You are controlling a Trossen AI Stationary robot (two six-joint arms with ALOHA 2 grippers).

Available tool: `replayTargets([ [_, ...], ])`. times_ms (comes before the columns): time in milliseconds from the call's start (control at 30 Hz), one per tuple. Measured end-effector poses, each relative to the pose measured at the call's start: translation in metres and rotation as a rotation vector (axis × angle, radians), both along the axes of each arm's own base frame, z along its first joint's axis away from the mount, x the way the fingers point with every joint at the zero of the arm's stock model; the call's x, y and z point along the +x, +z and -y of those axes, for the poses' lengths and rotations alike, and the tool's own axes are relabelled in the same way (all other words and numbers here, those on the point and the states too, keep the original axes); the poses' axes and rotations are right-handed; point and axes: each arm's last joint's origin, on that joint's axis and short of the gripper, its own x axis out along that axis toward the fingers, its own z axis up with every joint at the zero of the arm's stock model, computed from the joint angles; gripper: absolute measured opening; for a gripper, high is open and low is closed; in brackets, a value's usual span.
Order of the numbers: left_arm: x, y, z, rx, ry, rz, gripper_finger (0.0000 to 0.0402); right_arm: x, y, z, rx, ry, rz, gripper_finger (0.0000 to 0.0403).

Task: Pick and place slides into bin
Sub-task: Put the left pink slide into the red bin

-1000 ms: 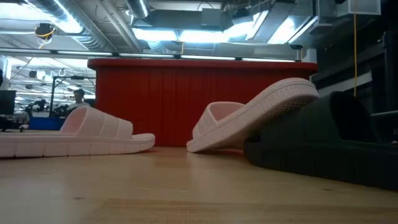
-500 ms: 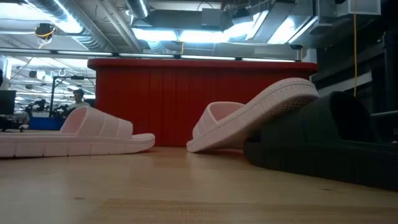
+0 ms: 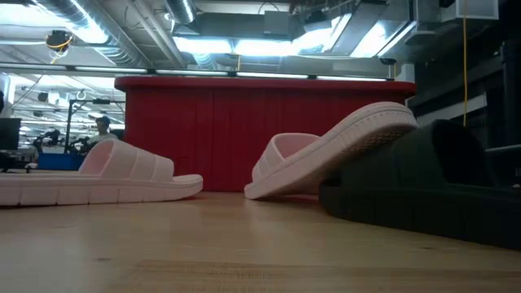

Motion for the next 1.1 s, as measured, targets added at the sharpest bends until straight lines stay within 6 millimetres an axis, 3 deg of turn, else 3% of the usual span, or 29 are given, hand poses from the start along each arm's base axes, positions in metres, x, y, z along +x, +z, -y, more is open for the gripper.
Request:
replayTargets([
  [267, 0.000, 0.000, 0.000, 0.000, 0.000, 0.000, 0.0008, 0.000, 0.002, 0.000, 0.069, 0.008, 0.021, 0.0064],
  [567, 0.000, 0.001, 0.000, 0.000, 0.000, 0.006, 0.0008, 0.000, 0.007, 0.000, -0.066, 0.007, 0.075, 0.0064],
  [767, 0.000, 0.012, 0.000, -0.004, 0.000, 0.125, 0.0012, -0.001, 0.014, 0.000, -0.061, 0.005, 0.141, 0.0064],
  [967, -0.002, 0.024, 0.000, -0.113, -0.014, 0.251, 0.0009, -0.001, 0.012, 0.000, -0.051, 0.006, 0.129, 0.0064],
  [1100, -0.002, 0.024, 0.000, -0.138, -0.017, 0.251, 0.0009, -0.001, 0.012, 0.000, -0.070, 0.005, 0.125, 0.0064],
])
